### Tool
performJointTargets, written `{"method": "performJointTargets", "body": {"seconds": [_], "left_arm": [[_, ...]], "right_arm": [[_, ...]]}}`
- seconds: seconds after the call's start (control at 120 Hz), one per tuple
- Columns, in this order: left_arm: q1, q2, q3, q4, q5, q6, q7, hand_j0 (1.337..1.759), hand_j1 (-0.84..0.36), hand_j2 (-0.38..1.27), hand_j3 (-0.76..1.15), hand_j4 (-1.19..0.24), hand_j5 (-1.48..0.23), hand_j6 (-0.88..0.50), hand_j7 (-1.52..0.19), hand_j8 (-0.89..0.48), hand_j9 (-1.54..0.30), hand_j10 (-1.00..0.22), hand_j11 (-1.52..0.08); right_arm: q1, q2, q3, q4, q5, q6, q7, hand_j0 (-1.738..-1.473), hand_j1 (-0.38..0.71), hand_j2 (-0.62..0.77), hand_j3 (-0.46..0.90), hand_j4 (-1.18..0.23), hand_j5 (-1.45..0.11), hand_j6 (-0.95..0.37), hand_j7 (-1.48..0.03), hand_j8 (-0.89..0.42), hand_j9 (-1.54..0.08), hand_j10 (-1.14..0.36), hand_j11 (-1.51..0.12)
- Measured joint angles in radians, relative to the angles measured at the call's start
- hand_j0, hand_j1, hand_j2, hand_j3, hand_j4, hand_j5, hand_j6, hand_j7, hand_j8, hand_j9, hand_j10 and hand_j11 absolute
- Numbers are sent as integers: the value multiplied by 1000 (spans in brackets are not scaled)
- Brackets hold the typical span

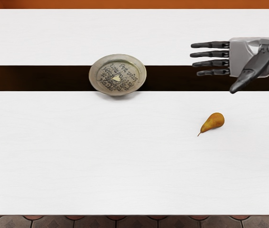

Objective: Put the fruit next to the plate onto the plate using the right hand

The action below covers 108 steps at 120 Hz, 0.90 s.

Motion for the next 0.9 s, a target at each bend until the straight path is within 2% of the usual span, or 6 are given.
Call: {"method": "performJointTargets", "body": {"seconds": [0.3, 0.433, 0.533, 0.625, 0.733, 0.9], "left_arm": [[-15, 0, 2, 1, 0, 0, 0, 1658, 349, 0, 0, 0, 0, 0, 0, 0, 0, 0, 0], [-40, 0, 3, 1, 0, 0, 0, 1658, 349, 0, 0, 0, 0, 0, 0, 0, 0, 0, 0], [-35, 0, 2, 1, 0, 0, 0, 1658, 349, 0, 0, 0, 0, 0, 0, 0, 0, 0, 0], [-18, 0, 2, 1, 0, 0, 0, 1658, 349, 0, 0, 0, 0, 0, 0, 0, 0, 0, 0], [-16, 0, 1, 1, 0, 0, 0, 1658, 349, 0, 0, 0, 0, 0, 0, 0, 0, 0, 0], [4, 0, 0, 1, 0, 0, 0, 1658, 349, 0, 0, 0, 0, 0, 0, 0, 0, 0, 0]], "right_arm": [[15, 7, 5, -16, -30, 0, -7, -1658, -310, -7, 0, -31, -42, -30, -43, -31, -42, -31, -42], [49, 63, 0, -6, -159, 0, -12, -1658, -309, -7, 0, -32, -43, -31, -43, -32, -43, -32, -43], [64, 98, -1, 42, -239, 0, -54, -1658, -307, -7, 0, -34, -46, -34, -46, -34, -46, -35, -46], [80, 122, -5, 81, -354, 0, -74, -1658, -305, -7, 0, -37, -48, -37, -49, -37, -48, -37, -48], [113, 156, -25, 124, -496, 0, -83, -1658, -305, -7, 0, -37, -48, -38, -48, -37, -48, -37, -48], [176, 176, -97, 162, -629, -46, -87, -1658, -304, -7, 0, -39, -49, -40, -49, -39, -49, -39, -49]]}}
